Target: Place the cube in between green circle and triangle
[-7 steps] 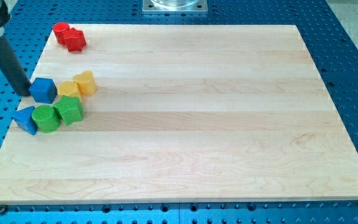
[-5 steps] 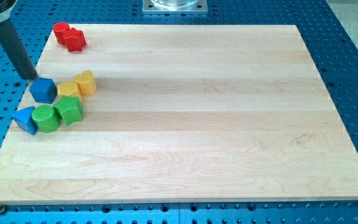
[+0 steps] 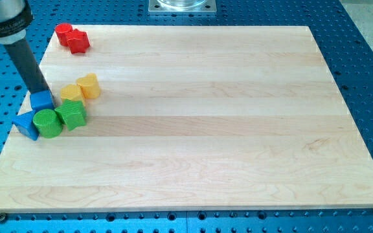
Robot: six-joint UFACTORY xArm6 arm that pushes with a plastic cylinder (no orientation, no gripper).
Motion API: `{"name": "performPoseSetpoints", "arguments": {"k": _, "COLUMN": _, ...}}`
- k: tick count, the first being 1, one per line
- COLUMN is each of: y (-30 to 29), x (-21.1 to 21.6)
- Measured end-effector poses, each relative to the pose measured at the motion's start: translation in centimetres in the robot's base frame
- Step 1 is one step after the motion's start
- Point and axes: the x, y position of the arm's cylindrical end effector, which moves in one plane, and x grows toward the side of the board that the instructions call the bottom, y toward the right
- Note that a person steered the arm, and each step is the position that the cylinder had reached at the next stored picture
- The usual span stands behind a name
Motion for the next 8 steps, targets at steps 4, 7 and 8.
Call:
{"name": "performPoseSetpoints", "arguments": {"k": 4, "y": 1.6, "x": 3.4}}
{"name": "performPoseSetpoints", "arguments": {"k": 7, "y": 5.6, "x": 4.8}}
{"name": "performPoseSetpoints", "arguments": {"k": 8, "y": 5.6, "x": 6.3}}
